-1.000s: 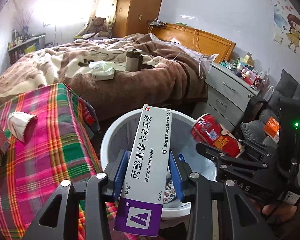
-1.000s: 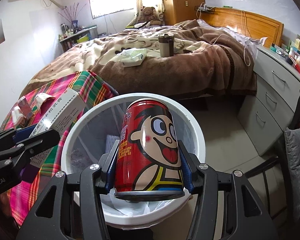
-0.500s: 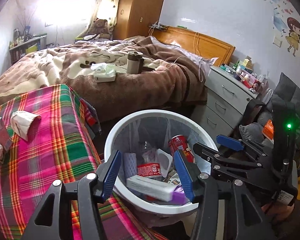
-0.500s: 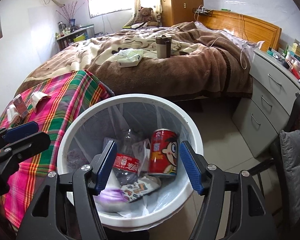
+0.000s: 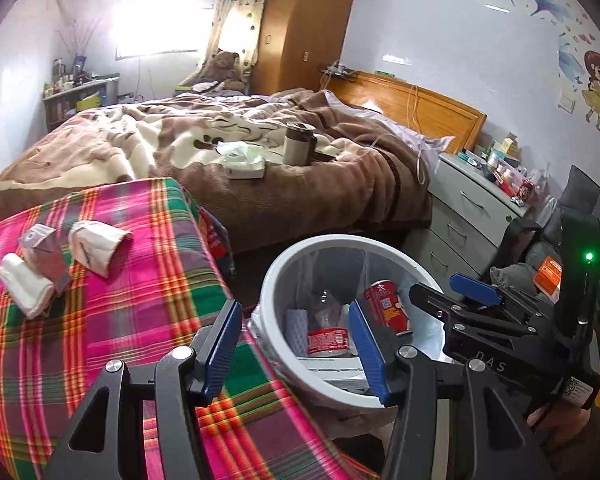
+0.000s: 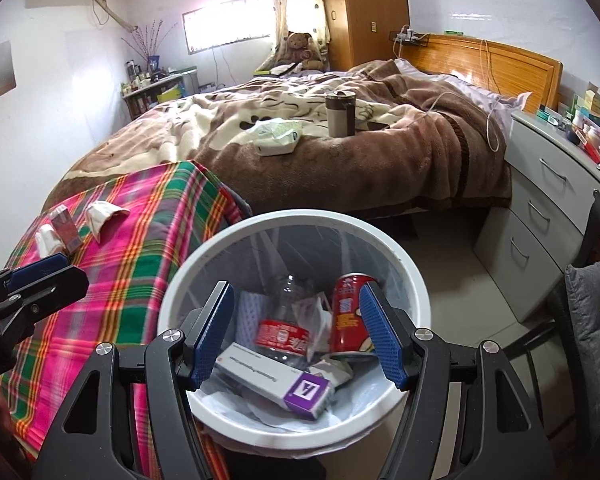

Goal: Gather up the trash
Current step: 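Move both grippers back over the blanket toward the white paper items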

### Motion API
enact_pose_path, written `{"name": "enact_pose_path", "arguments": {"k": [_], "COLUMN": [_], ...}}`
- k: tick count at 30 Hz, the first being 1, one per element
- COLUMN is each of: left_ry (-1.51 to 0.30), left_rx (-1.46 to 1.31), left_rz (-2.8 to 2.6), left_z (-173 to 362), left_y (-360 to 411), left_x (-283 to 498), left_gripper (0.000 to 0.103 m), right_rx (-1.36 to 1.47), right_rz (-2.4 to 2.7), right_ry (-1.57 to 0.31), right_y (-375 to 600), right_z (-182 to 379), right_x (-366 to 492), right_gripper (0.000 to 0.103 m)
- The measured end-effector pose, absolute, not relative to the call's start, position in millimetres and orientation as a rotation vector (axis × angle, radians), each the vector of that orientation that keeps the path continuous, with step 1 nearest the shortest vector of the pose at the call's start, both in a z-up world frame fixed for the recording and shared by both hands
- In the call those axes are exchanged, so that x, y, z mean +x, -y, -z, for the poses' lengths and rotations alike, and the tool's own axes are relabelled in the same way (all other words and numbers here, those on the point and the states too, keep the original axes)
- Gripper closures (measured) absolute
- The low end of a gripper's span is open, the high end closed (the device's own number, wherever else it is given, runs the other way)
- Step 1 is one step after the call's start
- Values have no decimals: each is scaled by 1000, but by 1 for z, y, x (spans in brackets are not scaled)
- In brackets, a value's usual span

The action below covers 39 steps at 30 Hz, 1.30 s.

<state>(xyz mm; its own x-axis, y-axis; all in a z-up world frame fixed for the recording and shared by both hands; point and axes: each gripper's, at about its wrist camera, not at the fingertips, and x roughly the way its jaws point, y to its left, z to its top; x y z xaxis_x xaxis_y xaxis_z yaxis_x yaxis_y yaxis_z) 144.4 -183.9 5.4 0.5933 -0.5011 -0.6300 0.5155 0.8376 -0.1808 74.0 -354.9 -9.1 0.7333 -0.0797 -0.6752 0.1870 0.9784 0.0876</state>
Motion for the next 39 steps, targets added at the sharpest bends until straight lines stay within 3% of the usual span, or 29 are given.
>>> {"name": "enact_pose_path", "arguments": {"k": [19, 39], "left_ry": [-675, -743], "left_rx": [-53, -185], "left_rz": [400, 168], "left_z": [-16, 15], "left_y": [91, -17], "left_x": [158, 213], "left_gripper": [47, 44], "right_rx": [108, 9], "right_rz": [-15, -185], "right_ry": [-647, -707], "right_y": [291, 214], "right_z": [-3, 9], "right_x": [95, 168], "right_gripper": [36, 36]}}
